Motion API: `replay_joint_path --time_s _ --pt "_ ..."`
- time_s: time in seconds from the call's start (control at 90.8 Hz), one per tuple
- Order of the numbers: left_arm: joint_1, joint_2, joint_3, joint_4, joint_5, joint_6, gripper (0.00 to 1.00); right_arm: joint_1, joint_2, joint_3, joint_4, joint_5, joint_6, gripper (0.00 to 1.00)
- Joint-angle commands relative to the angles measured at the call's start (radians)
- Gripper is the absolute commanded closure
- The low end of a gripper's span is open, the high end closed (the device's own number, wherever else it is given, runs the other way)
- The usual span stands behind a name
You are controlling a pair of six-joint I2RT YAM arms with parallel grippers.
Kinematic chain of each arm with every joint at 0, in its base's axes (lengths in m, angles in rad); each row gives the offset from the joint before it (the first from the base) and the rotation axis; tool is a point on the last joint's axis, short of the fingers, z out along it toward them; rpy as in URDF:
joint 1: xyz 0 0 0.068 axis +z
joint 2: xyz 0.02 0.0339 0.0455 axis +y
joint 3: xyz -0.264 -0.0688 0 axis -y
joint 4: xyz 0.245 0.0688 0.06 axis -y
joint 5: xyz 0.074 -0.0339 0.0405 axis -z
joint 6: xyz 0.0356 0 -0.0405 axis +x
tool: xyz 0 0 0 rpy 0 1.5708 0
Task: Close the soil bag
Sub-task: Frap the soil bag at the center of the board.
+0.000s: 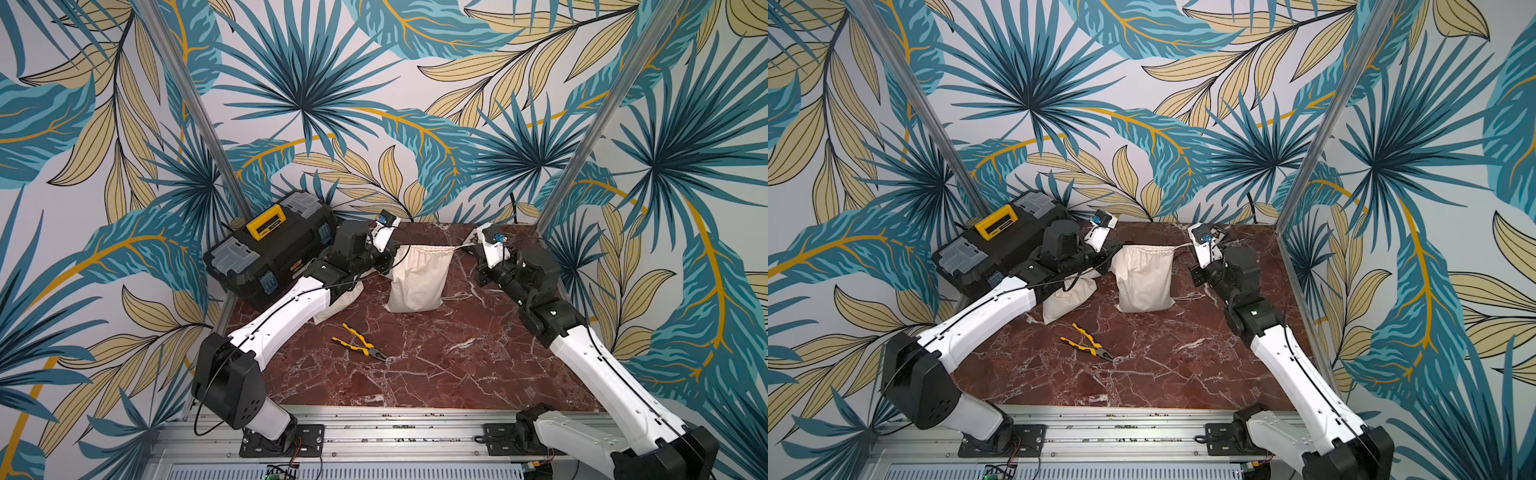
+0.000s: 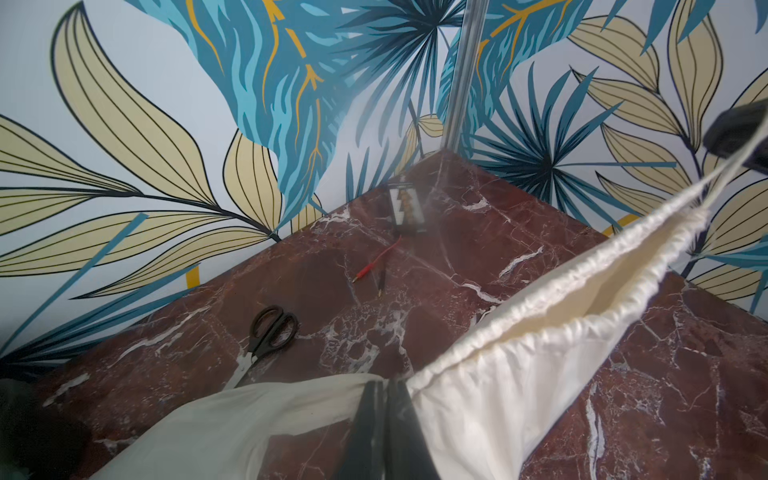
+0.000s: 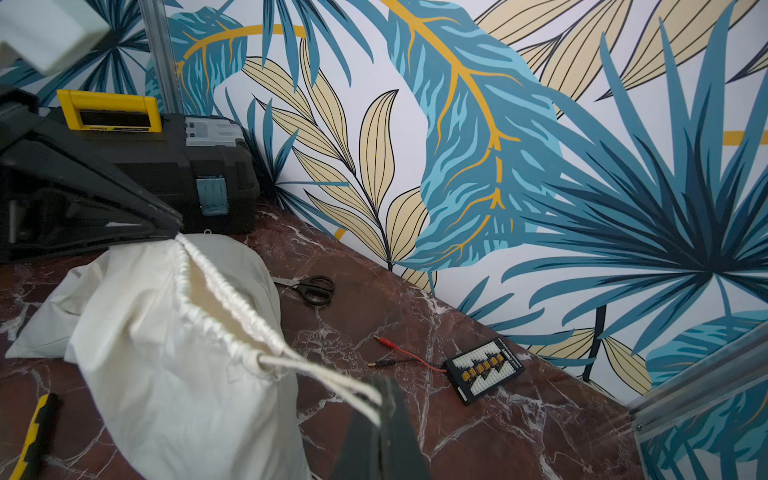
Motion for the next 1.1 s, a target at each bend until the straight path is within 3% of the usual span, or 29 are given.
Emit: replay_joint_path --time_s 0.0,0.088,0.165,0.297,0.474,0.628,0.859,1.09 --pt "0.076 -0.007 -0.031 -0.024 -0.167 -0.028 0.99 -0.039 -0.085 -0.020 0.067 0.105 0.086 1.00" --pt "0.074 -0.015 -0.033 -0.009 -0.116 -0.032 0.95 -0.039 -0.098 -0.018 0.067 0.011 0.117 1.00" --pt "0.055 -0.031 -0.031 0.008 -0.087 -0.037 0.78 -0.040 -0.092 -0.004 0.067 -0.062 0.143 1.00" --pt "-0.054 -0.076 -0.020 0.047 -0.097 0.020 0.60 -0.040 -0.060 0.024 0.067 -0.167 0.151 1.00" --pt "-0.172 -0.085 0.028 0.070 -0.104 0.138 0.41 -0.038 -0.018 0.097 0.013 -0.209 0.161 1.00" --pt "-0.272 -0.076 0.041 0.086 -0.109 0.295 0.35 -0.034 -0.004 0.139 0.002 -0.262 0.180 1.00" --pt "-0.336 -0.018 0.103 0.099 -0.095 0.357 0.31 -0.017 0.024 0.185 -0.034 -0.283 0.195 1.00" --pt "-0.339 0.143 0.271 0.035 -0.100 0.406 0.42 -0.010 0.035 0.198 -0.062 -0.284 0.186 1.00"
